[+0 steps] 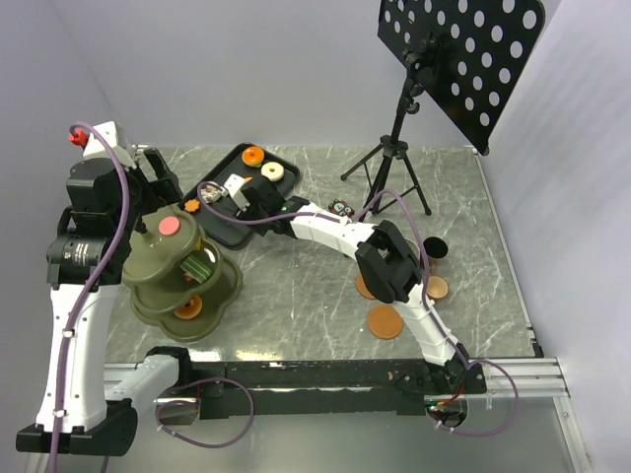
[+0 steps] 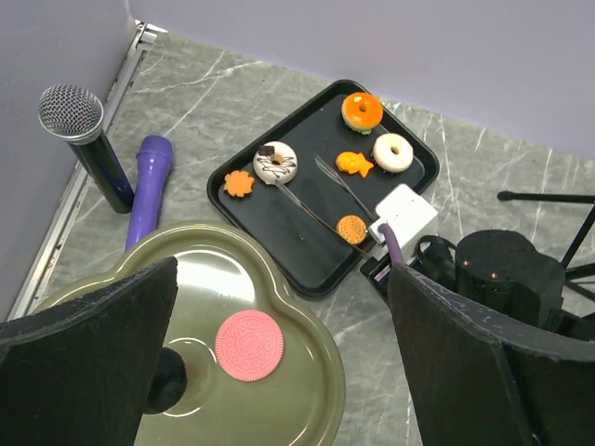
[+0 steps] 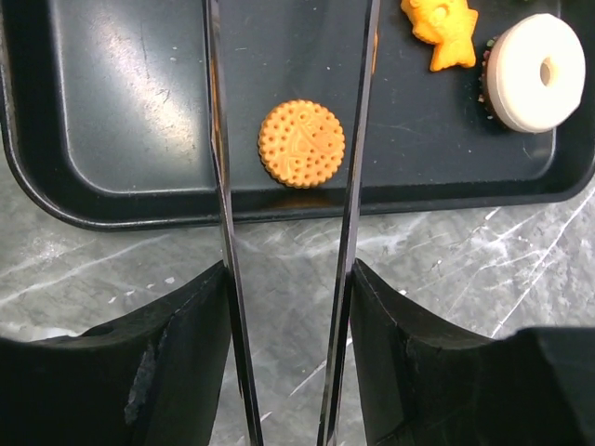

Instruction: Serve the afternoon tea

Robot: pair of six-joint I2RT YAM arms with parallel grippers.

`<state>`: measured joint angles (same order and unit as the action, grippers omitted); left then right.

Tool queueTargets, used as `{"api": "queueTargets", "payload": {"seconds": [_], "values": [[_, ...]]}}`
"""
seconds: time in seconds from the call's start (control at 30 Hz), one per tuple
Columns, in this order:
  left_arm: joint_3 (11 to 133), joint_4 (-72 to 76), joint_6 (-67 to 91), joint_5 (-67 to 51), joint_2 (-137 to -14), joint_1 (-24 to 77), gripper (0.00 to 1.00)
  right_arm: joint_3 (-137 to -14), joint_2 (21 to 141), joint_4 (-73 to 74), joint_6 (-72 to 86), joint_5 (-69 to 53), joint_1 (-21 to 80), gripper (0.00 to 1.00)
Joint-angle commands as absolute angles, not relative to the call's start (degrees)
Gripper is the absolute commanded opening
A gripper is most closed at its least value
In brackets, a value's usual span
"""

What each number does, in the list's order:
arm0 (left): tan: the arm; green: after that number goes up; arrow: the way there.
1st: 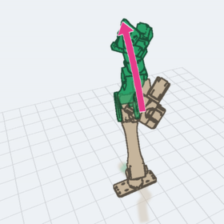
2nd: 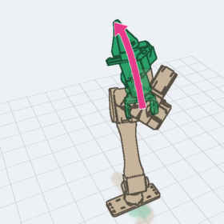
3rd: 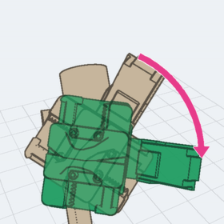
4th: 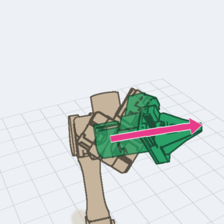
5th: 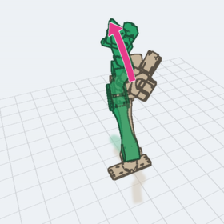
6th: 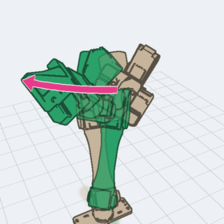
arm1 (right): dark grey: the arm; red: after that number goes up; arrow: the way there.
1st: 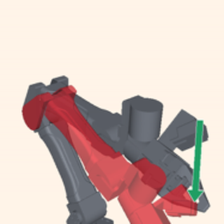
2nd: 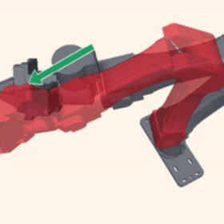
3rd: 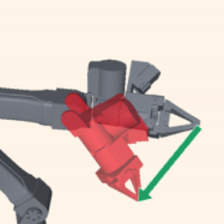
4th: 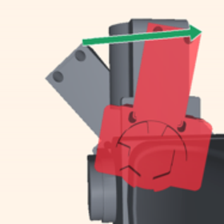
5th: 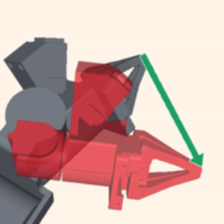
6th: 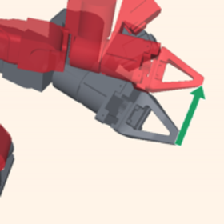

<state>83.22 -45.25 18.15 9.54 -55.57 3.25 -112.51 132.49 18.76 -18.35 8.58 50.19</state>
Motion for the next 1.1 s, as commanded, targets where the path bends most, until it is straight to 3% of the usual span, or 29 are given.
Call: {"api": "queueTargets", "payload": {"seconds": [0.0, 0.83, 1.07], "values": [[83.2, -43.6, 16.2, 11.0, -54.8, 4.6, 1.0, -116.8, 133.8, 17.5, -19.3, 6.8, 49.7, 0.57], [82.0, -45.2, 13.7, 16.0, -53.2, 12.6, 1.0, -122.1, 140.1, 16.5, -19.6, 6.8, 49.7, 0.6], [82.0, -44.9, 13.8, 15.6, -53.4, 12.8, 1.0, -123.3, 140.9, 16.3, -19.9, 8.1, 49.6, 0.49]]}}
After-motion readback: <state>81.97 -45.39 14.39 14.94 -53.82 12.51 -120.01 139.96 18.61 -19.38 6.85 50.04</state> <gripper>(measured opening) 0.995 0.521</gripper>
